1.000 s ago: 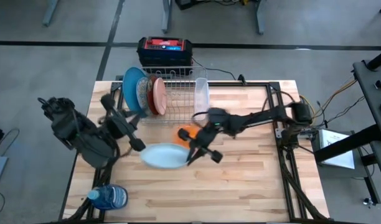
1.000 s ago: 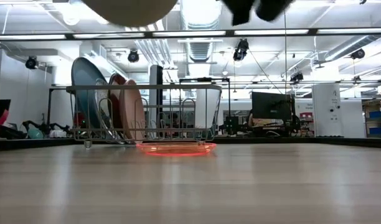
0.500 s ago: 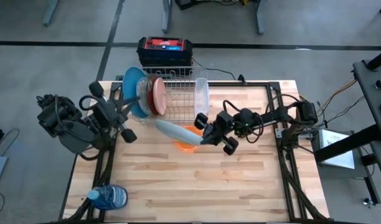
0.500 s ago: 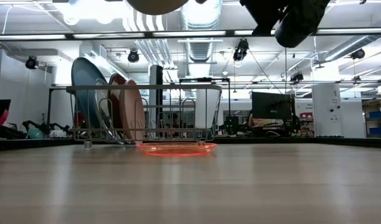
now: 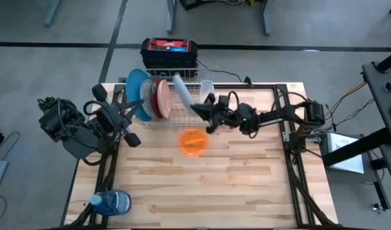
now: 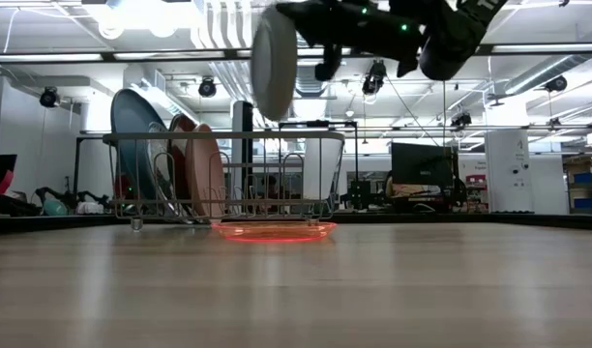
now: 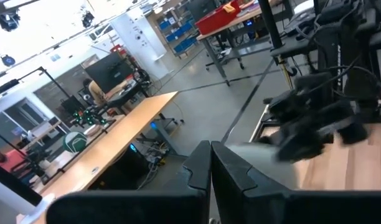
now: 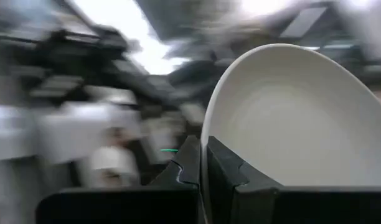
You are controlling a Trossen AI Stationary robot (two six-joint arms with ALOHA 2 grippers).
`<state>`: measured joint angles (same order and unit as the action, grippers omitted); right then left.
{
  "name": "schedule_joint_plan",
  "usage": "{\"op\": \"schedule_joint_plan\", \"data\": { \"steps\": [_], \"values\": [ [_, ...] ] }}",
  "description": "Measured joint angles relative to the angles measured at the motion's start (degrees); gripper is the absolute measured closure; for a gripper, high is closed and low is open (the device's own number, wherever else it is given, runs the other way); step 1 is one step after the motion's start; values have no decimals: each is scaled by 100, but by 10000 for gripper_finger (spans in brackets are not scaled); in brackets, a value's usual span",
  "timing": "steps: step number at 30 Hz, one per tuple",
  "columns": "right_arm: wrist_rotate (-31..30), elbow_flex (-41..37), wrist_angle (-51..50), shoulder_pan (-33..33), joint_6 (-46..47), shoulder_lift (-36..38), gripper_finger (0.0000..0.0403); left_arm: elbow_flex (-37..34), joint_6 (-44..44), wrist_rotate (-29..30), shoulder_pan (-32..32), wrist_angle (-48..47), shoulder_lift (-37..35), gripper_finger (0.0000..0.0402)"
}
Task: Sort dishes
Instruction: Put the white plate in the dishwasher rack
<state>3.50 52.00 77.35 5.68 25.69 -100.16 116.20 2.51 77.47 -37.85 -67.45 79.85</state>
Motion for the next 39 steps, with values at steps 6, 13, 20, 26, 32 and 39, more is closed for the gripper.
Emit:
{"op": "schedule_joint_plan", "data": {
  "steps": [6, 13, 20, 26, 32, 39],
  "values": [
    [-1276, 296, -383, 168, -243, -165, 403, 3, -387, 114, 2, 2, -11, 401],
    [-1775, 1445, -343, 172, -481, -990, 403, 3, -939, 898, 9, 5, -56, 401],
    [-2445, 2714, -307, 172, -771, -2241, 403, 3, -1000, 898, 9, -54, -209, 401],
    [-2900, 3506, -329, 172, 169, -3073, 403, 3, -1000, 898, 9, -93, -281, 401],
    [-3181, 3743, -390, 172, 1091, -3453, 403, 3, -975, 896, 9, -128, -293, 401],
    [-3373, 3686, -467, 156, 1087, -3457, 403, -4, -891, 706, 9, -141, -278, 401]
  ]
}}
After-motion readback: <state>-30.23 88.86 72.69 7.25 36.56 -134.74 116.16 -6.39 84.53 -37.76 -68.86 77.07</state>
